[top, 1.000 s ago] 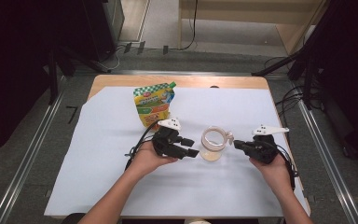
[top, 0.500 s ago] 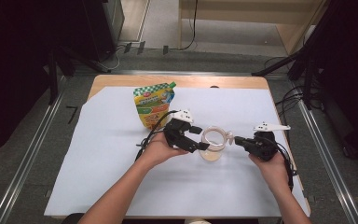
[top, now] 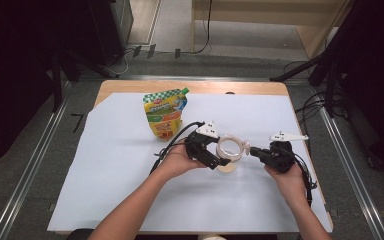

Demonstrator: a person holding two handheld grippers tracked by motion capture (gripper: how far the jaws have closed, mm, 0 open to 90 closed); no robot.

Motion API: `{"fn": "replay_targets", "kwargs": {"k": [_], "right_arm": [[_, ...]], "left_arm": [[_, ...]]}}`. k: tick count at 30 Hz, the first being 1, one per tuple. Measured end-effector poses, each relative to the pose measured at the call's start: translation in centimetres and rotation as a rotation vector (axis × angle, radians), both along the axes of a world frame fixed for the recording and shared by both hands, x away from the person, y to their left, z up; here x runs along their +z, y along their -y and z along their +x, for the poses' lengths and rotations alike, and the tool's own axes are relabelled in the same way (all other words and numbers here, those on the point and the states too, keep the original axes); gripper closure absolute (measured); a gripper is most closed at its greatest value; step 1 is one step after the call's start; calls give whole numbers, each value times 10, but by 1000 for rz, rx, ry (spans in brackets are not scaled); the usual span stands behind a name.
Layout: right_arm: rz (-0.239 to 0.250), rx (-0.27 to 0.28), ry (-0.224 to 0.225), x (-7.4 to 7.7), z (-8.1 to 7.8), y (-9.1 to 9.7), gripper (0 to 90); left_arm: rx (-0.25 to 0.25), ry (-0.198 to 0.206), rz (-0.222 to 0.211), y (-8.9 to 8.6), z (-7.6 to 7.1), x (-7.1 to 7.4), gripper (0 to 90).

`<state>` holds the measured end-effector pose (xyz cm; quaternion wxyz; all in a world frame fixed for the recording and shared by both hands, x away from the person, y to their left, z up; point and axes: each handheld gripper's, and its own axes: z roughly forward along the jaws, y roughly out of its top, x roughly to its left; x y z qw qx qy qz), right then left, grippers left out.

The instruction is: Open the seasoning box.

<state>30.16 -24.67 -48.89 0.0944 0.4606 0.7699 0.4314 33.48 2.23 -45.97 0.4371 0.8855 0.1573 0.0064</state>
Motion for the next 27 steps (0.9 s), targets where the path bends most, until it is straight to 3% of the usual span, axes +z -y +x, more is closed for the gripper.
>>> {"fn": "replay_targets", "kwargs": {"k": [5,9,13,15,21,27], "right_arm": [[-5,-4,1,-1,-1,-1,900],[-9,-9,3,-1,-1,-1,900],[-4,-10,4,-1,-1,-1,900],[-6,-9,2,-1,-2,-2,900],[-9,-12,3,-1,-2,-2,900],[-9,-13,3,-1,-2,-2,900]], "left_arm": [[10,30,-9,5,-2,-1,119],[26,11,-22,7,-1,-2,112],[33,17,-3,9,-2,0,113],[29,45,10,9,-4,2,118],[50,26,29,12,-5,6,123],[42,45,25,12,-5,9,124]]}}
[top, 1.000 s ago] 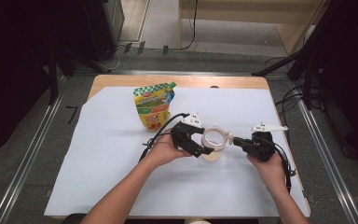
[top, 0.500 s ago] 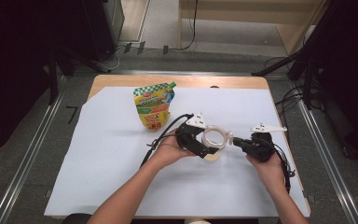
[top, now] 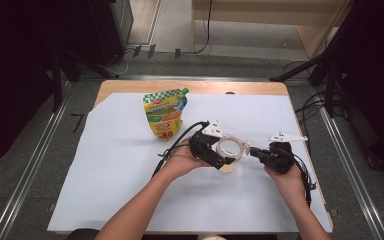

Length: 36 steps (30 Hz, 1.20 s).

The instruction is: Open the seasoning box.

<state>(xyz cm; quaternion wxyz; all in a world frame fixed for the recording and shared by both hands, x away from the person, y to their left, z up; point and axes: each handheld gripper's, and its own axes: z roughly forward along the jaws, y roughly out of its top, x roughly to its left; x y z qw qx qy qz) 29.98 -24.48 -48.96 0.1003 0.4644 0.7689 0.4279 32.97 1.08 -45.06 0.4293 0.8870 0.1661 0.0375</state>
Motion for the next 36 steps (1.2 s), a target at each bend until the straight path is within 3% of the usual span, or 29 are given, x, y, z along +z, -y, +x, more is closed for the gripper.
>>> {"fn": "replay_targets", "kwargs": {"k": [21,26,36], "right_arm": [[-6,3,3,0,-1,0,900],[-5,3,5,0,-1,0,900],[-9,3,9,1,-1,0,900]], "left_arm": [[-14,2,8,3,2,11,127],[-18,-6,-23,5,4,23,128],[-20,-3,-16,15,6,37,128]]}}
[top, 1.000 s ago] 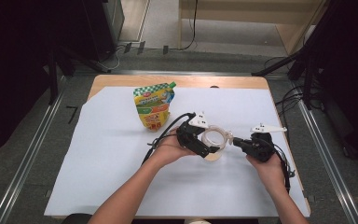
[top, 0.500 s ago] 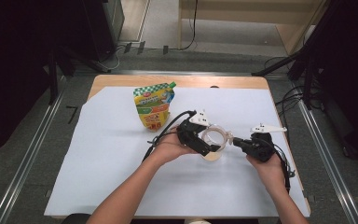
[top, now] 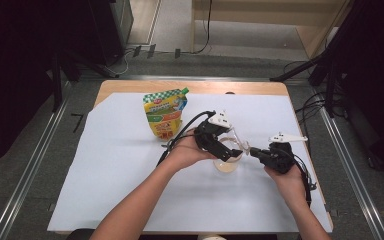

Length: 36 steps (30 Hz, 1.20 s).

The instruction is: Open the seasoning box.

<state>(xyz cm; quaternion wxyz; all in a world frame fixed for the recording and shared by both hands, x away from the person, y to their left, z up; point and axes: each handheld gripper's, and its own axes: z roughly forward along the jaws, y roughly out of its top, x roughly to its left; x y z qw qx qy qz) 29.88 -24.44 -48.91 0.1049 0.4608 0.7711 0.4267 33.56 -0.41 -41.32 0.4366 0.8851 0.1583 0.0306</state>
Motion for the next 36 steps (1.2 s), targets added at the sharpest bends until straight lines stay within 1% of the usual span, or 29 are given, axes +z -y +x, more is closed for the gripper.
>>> {"fn": "replay_targets", "kwargs": {"k": [1,2,3,7,12,13,15,16,18,19,21,26,27,31,36], "right_arm": [[1,0,-1,0,0,0,900],[1,0,-2,0,0,0,900],[1,-1,-2,0,0,0,900],[3,-1,-3,0,0,0,900],[8,-1,-7,0,0,0,900],[8,0,-7,0,0,1,900],[8,0,-7,0,0,1,900],[7,0,-6,0,0,1,900],[7,0,-5,0,0,1,900],[8,0,-5,0,0,1,900],[9,1,-5,0,0,1,900],[17,1,-10,0,1,1,900],[21,3,-12,0,1,2,900],[32,-5,-20,0,1,4,900],[24,4,-20,-1,1,3,900]], "left_arm": [[-5,3,7,1,1,1,128],[0,0,2,2,1,2,129],[-4,3,9,3,1,3,128],[-10,1,7,7,3,7,129],[-9,-20,-20,14,7,9,128],[-5,-19,-23,15,7,9,128],[-8,-18,-24,19,8,10,128],[-3,-24,-27,20,8,10,128],[-6,-26,-24,25,10,12,128],[-8,-22,-16,26,11,12,128],[-5,-32,-24,31,12,12,128],[-5,-42,-23,38,16,12,126],[-1,-46,-30,40,16,11,126],[-4,-51,-34,42,18,10,125],[-6,-56,-24,39,16,12,124]]}}
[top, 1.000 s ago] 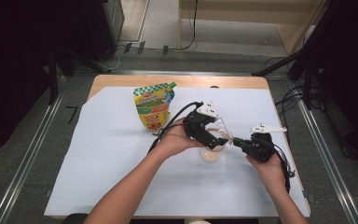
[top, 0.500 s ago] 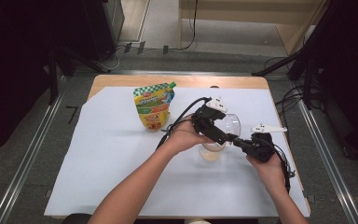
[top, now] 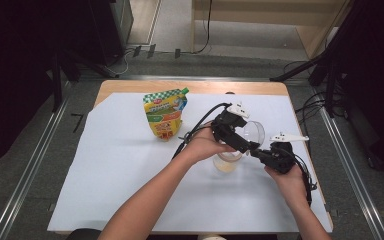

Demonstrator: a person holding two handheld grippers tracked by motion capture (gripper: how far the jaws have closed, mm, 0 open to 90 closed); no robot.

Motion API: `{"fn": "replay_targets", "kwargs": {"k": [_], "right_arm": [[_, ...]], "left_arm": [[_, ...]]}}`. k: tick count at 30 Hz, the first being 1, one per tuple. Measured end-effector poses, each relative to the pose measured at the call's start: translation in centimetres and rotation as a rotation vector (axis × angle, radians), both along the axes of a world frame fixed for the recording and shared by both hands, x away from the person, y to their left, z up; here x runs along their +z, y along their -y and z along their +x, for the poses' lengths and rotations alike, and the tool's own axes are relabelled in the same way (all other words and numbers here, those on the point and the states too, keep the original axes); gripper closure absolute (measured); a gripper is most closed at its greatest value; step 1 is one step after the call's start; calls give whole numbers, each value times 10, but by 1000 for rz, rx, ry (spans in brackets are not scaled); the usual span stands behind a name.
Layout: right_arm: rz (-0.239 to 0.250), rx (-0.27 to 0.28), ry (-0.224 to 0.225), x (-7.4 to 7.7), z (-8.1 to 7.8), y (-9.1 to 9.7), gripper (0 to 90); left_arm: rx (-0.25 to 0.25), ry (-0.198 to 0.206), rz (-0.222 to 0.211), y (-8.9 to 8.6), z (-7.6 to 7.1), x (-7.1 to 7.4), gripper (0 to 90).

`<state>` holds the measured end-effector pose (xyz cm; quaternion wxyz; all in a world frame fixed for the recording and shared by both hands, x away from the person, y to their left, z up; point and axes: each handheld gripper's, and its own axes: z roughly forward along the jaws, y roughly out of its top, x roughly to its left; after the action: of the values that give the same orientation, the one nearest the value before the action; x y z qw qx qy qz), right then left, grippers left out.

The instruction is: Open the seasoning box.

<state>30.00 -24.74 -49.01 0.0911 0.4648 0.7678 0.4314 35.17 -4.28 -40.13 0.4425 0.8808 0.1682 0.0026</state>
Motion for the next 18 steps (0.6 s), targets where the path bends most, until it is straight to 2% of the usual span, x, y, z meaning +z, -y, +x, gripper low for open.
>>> {"fn": "replay_targets", "kwargs": {"k": [3,11,18], "right_arm": [[-3,-1,2,0,0,-1,900],[0,0,-2,0,0,-1,900],[-8,-1,-1,-1,0,-1,900]], "left_arm": [[0,0,13,-2,-1,2,123],[18,-24,8,-12,-4,3,123],[22,-4,0,-10,-7,6,96]]}}
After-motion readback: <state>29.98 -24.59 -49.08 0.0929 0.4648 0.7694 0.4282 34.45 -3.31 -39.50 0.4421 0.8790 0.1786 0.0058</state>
